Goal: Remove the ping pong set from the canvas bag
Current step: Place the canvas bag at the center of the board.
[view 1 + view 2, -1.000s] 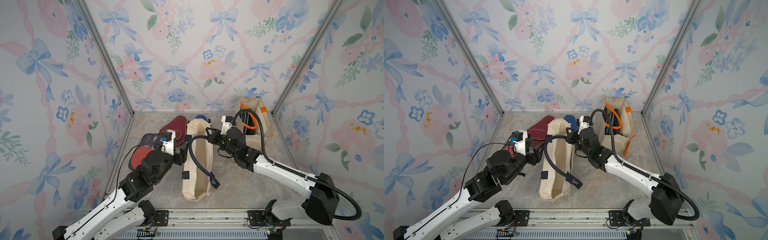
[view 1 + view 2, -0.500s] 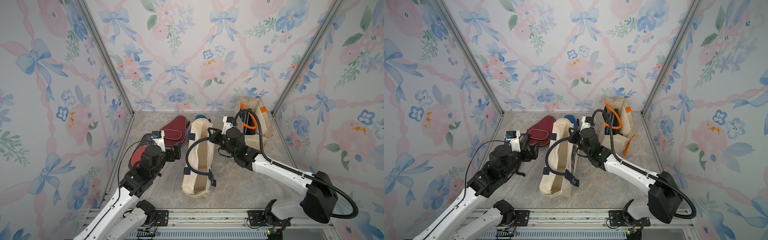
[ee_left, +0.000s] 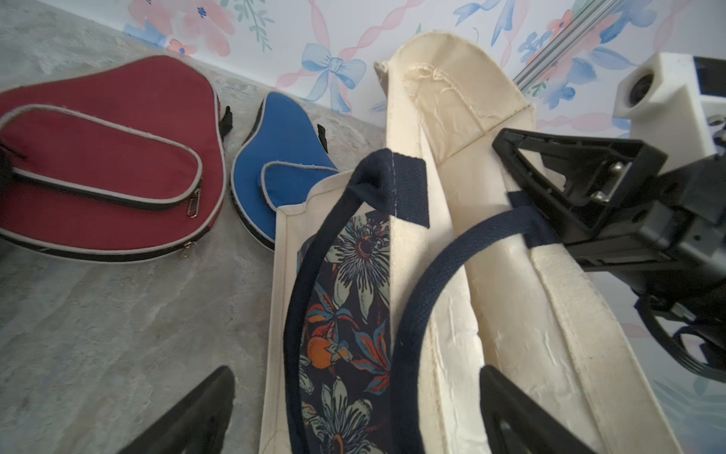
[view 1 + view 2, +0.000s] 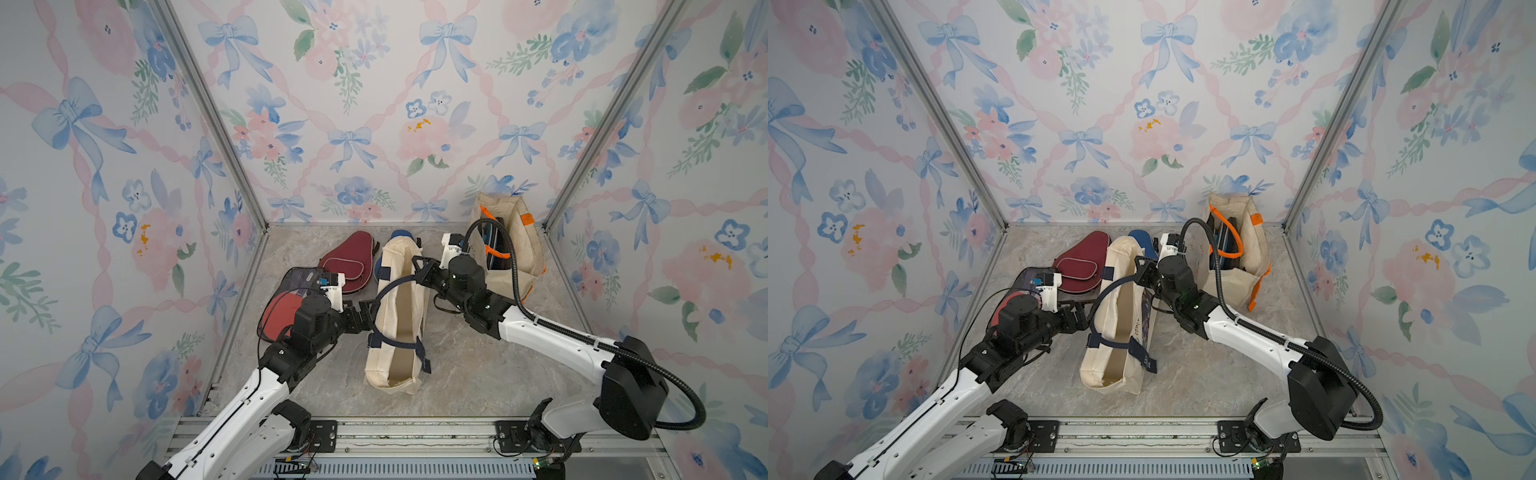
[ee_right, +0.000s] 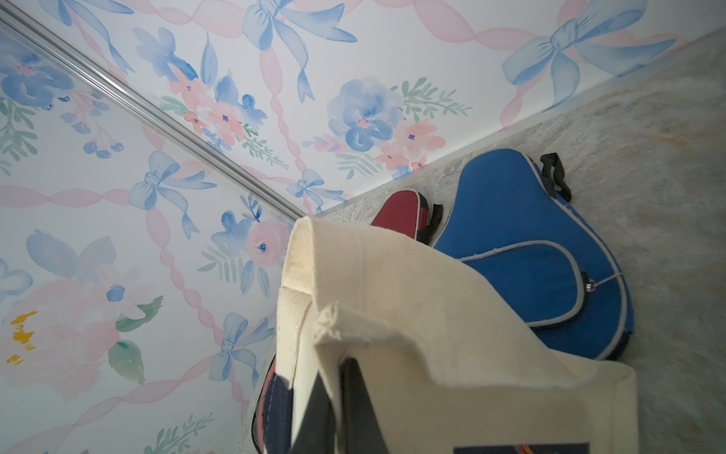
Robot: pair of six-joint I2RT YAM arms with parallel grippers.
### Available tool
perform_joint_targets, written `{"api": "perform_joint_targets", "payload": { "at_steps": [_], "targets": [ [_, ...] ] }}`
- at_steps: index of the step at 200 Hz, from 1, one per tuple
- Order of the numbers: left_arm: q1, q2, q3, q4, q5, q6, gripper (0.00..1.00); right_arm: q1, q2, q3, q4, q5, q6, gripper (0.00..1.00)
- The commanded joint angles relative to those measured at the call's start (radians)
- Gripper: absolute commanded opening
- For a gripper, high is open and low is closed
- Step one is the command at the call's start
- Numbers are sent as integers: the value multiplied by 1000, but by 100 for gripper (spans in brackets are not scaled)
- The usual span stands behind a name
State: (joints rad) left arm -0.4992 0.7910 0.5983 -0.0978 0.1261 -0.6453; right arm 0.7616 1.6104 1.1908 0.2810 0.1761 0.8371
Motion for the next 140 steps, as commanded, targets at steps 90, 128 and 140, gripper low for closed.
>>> {"api": "perform_joint_targets", "payload": {
  "at_steps": [90,128,140],
  "targets": [
    [-93,112,-25,256,44,-42,98,2,82,64,-1,-14,12,0],
    [-114,106,10,261,56,-33,98,12,95,93,-35,10,-11,0],
    [-126,101,25,258,56,-30,98,18,104,112,-60,23,-23,0]
  ]
}}
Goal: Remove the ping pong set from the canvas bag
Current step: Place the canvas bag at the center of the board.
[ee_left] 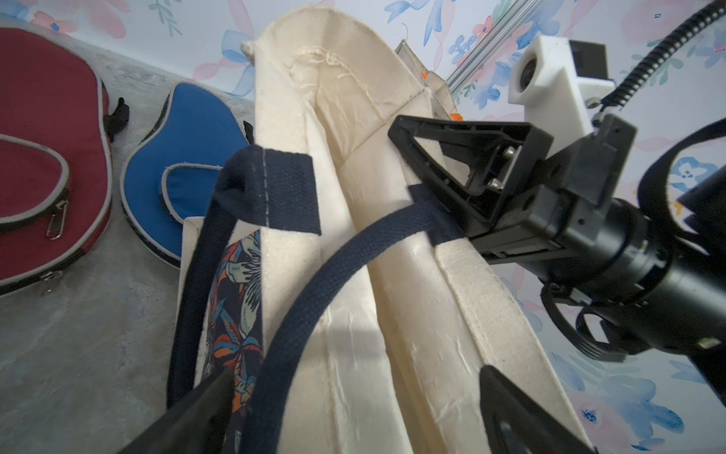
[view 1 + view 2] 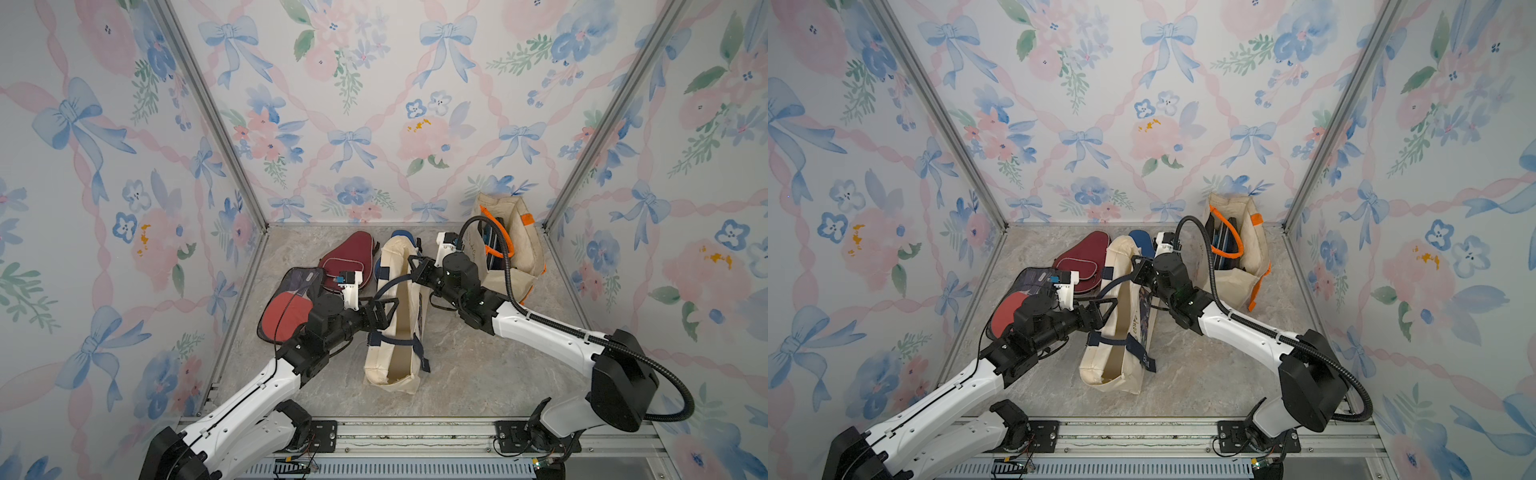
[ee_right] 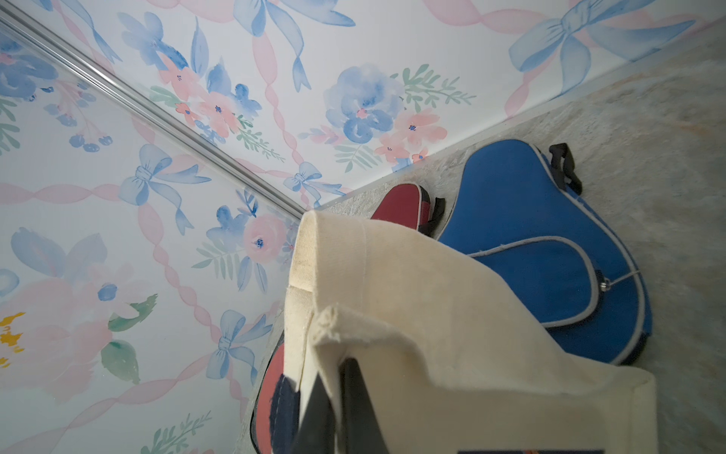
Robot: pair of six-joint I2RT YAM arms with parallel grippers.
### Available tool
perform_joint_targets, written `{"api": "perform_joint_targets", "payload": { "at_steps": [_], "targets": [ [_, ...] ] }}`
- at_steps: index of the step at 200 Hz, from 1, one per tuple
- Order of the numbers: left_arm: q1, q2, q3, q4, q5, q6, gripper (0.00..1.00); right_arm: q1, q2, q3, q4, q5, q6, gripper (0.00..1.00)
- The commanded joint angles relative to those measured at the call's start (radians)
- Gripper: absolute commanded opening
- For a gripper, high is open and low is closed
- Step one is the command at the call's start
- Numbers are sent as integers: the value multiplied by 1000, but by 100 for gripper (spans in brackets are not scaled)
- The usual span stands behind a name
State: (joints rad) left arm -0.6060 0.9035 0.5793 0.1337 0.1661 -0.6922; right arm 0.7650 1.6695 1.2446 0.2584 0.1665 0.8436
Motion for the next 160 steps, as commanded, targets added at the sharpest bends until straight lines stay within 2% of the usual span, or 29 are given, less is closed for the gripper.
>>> {"api": "perform_joint_targets", "payload": {
  "at_steps": [1,102,131,160],
  "targets": [
    [-20,-12,46,26,16,17,98,15,45,60,-40,33,-30,0],
    [-117,14,180,-57,-19,83,98,52,116,195,-203,131,-71,0],
    [-120,-11,190,-135,-90,114,98,50,110,190,-198,133,-69,0],
    [-118,-56,192,-259,-223,135,98,43,98,174,-189,129,-70,0]
  ]
}}
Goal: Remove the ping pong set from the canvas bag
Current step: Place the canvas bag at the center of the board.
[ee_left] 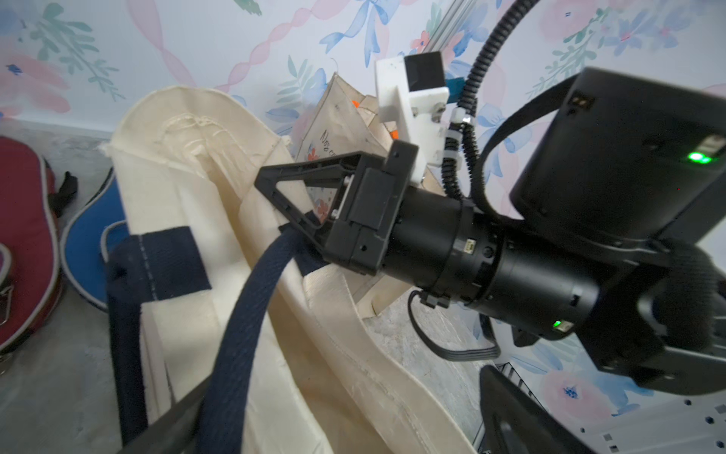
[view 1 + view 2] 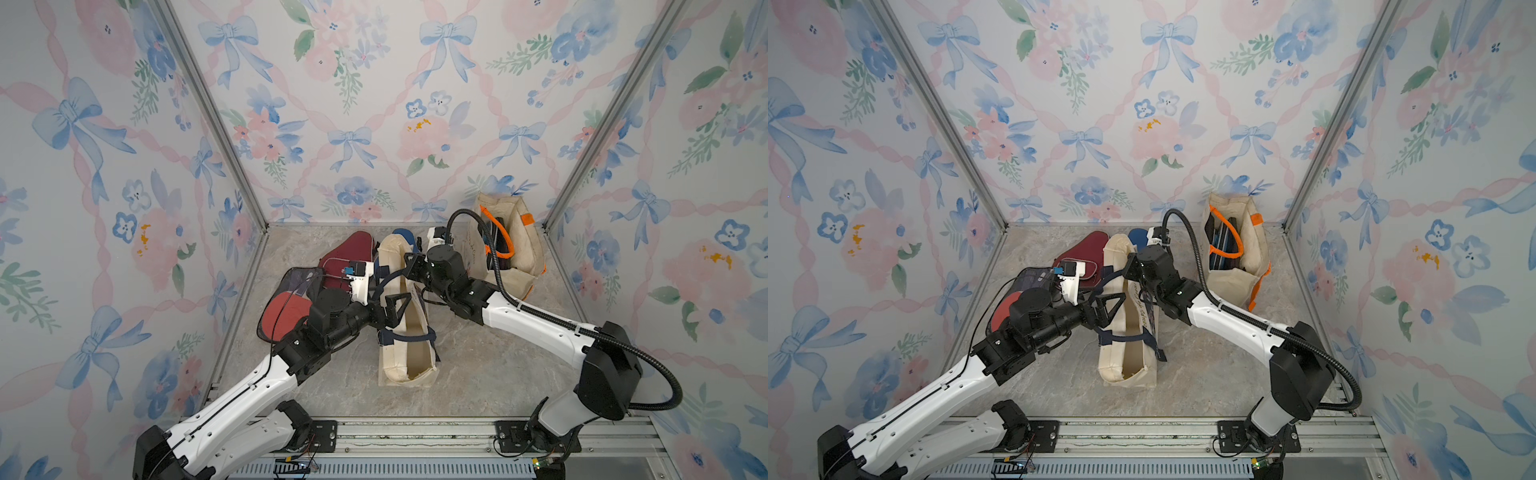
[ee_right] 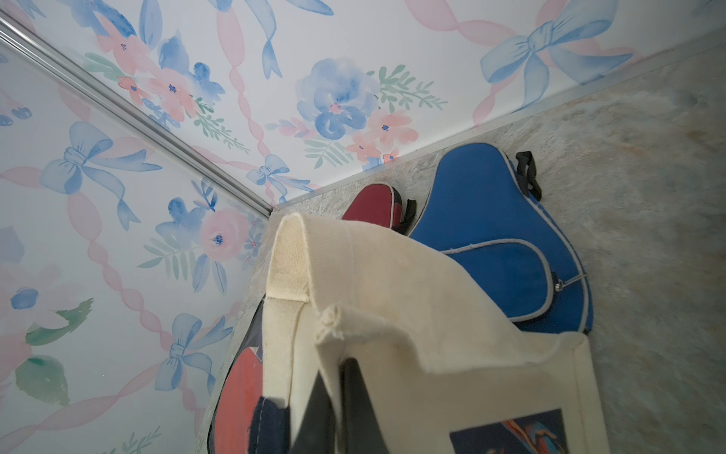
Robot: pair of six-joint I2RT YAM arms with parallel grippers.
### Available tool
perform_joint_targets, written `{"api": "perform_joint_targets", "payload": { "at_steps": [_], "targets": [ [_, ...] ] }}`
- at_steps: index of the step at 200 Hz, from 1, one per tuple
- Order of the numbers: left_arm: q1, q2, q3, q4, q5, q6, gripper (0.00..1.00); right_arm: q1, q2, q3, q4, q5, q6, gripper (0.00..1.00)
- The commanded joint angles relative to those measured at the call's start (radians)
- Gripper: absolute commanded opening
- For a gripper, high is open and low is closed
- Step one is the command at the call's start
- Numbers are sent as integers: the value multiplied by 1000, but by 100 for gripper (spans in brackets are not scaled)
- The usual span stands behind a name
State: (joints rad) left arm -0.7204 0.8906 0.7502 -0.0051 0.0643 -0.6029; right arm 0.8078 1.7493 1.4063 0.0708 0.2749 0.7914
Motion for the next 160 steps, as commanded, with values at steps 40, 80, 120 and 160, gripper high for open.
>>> {"api": "perform_joint_targets", "payload": {
  "at_steps": [40,80,120,160],
  "targets": [
    [8,-82,6,-148,-114,14,98,-10,4,-8,21,4,-9,0],
    [8,-74,46,-151,-120,23,98,-13,4,-20,28,-17,2,0],
    [69,-37,-5,-147,-135,-22,98,-27,-15,-31,12,-64,-22,20],
    [156,-38,-60,-81,-103,-99,98,-43,-48,-39,-18,-104,-87,54]
  ]
}}
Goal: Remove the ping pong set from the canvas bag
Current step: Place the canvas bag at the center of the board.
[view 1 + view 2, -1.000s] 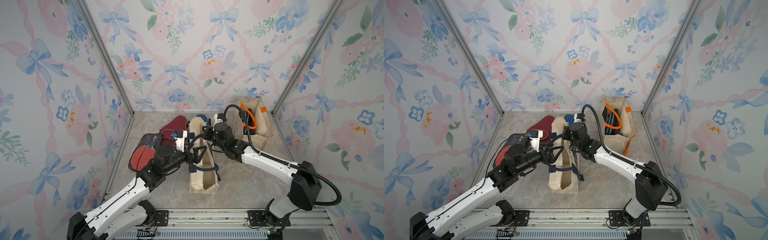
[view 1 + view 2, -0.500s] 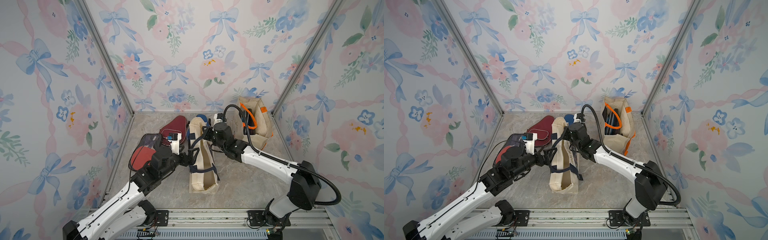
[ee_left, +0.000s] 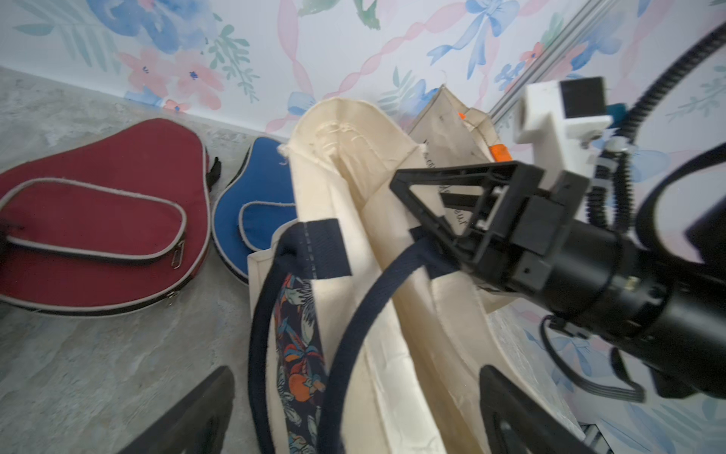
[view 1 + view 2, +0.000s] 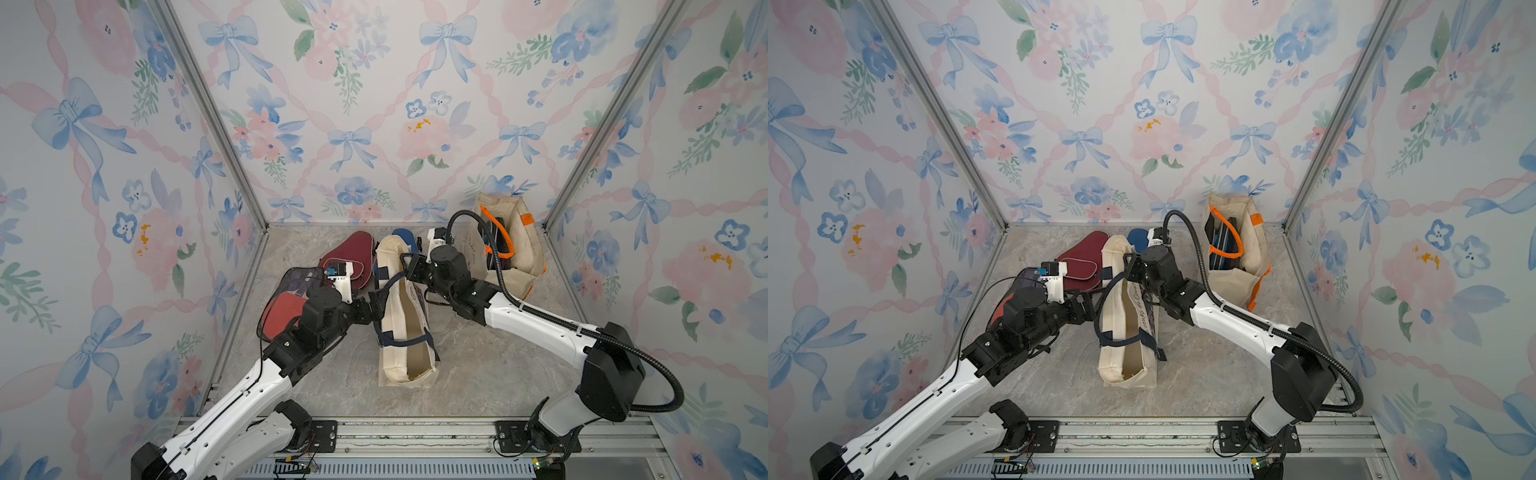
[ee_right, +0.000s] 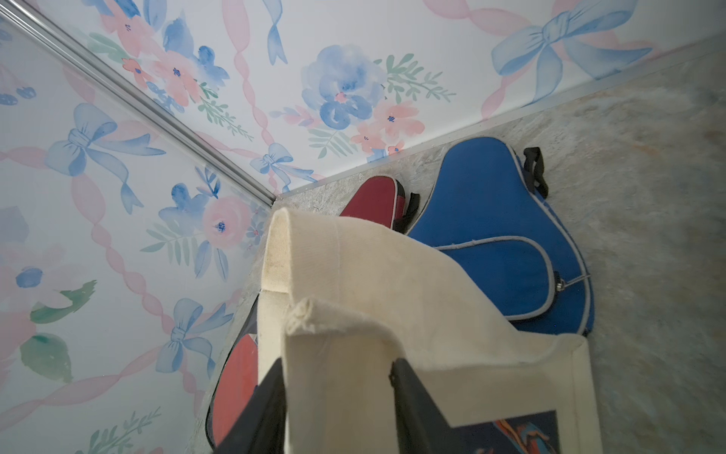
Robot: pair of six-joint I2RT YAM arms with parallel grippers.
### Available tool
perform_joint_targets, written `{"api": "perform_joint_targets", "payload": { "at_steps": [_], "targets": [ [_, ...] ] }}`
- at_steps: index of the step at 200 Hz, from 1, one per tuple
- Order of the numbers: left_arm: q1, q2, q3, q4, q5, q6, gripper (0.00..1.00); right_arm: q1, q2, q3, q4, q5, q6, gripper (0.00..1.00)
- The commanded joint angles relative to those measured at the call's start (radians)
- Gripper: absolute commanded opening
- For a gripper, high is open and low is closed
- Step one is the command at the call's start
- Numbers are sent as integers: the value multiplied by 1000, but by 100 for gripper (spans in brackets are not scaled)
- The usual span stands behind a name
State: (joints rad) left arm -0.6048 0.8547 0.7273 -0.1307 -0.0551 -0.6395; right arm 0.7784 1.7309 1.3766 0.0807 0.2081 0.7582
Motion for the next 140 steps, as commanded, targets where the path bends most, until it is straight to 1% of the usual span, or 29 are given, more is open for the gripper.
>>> {"api": "perform_joint_targets", "payload": {
  "at_steps": [1,23,27,37,41,51,53,63,78,94,120,140],
  "targets": [
    [44,-4,-37,47,17,-64,98,-13,-30,-9,-28,-38,-56,54],
    [64,-3,-103,106,47,-104,98,-29,-42,-30,-13,-88,-49,58],
    [65,-2,-110,116,54,-111,98,-32,-47,-35,-9,-95,-47,62],
    [66,0,-126,135,66,-126,98,-37,-59,-51,1,-108,-43,65],
    [65,2,-131,143,68,-131,98,-36,-64,-56,7,-113,-43,68],
    [67,3,-147,157,72,-140,98,-39,-70,-73,37,-138,-48,70],
    [68,2,-149,160,73,-141,98,-40,-70,-79,45,-143,-49,72],
    [69,1,-161,172,74,-148,98,-41,-115,-104,76,-156,-46,79],
    [76,-6,-175,194,88,-158,98,-47,-147,-131,122,-193,-50,85],
    [85,-21,-187,217,102,-170,98,-52,-180,-155,144,-213,-56,87],
    [100,-25,-211,253,131,-197,98,-63,-243,-210,151,-227,-46,87],
    [113,-13,-232,302,172,-224,98,-78,-278,-248,146,-266,-49,86]
  ]
}}
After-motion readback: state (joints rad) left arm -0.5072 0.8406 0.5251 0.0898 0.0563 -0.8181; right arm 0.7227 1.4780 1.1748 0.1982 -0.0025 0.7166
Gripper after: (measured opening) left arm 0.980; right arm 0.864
